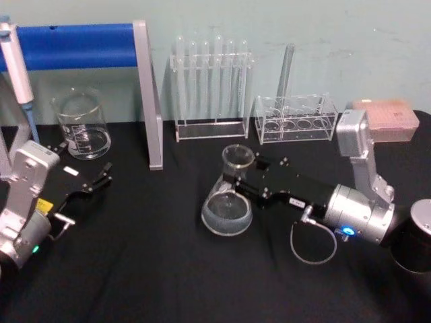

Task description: Grasp the erlenmeyer flask with one hand, shake it three times, then place it back.

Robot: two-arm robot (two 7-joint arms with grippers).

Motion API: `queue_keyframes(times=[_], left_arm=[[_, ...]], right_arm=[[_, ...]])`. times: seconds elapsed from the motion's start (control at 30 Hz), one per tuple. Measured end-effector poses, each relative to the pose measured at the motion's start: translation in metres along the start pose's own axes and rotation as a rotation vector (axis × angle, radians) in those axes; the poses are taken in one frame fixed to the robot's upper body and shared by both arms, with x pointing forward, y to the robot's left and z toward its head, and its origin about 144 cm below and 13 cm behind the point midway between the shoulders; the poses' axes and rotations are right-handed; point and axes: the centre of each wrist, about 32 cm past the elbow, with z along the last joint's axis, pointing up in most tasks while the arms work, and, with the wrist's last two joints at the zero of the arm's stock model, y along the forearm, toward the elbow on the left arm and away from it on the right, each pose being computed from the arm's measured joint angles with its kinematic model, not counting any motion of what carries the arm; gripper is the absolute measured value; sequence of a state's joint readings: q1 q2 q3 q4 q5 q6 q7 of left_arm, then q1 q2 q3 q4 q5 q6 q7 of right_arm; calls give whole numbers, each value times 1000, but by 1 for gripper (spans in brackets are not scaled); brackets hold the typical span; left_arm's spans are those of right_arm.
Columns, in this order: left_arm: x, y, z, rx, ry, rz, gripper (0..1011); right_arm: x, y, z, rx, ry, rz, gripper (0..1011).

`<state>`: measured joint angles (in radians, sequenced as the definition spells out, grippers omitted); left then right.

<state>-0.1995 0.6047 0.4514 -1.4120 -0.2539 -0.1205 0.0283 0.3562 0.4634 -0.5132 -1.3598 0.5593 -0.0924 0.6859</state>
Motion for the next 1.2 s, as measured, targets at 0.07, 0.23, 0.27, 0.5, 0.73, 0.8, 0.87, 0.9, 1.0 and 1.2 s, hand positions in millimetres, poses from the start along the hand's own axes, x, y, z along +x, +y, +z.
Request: queue_keyframes(times=[0.07, 0.23, 0.27, 0.5, 0.73, 0.8, 0.87, 0.9, 1.0, 1.2], left_arm=[[0, 0, 0, 0, 0, 0, 1001], [0, 0, 0, 0, 0, 0, 1001], [0, 0, 0, 0, 0, 0, 1001], [0, 0, 0, 0, 0, 0, 1001], [0, 0, 0, 0, 0, 0, 1001], [0, 0, 0, 0, 0, 0, 1001], [0, 0, 0, 0, 0, 0, 1001], [0, 0, 0, 0, 0, 0, 1001], [0, 0, 0, 0, 0, 0, 1001], [0, 0, 0, 0, 0, 0, 1001]], right_arm=[[-1, -1, 4, 11, -3, -25, 448], [-9, -9, 25, 44, -28, -149, 448], [-11, -10, 28, 49, -33, -175, 448], [-24, -23, 46, 54, -78, -358, 448], [-27, -37, 50, 51, -95, -484, 448], [-27, -41, 50, 49, -93, -509, 448], [-27, -45, 50, 47, -90, -542, 448], [-28, -47, 50, 46, -89, -553, 448], [-28, -54, 50, 41, -88, -596, 448], [-29, -61, 50, 37, -87, -627, 448]])
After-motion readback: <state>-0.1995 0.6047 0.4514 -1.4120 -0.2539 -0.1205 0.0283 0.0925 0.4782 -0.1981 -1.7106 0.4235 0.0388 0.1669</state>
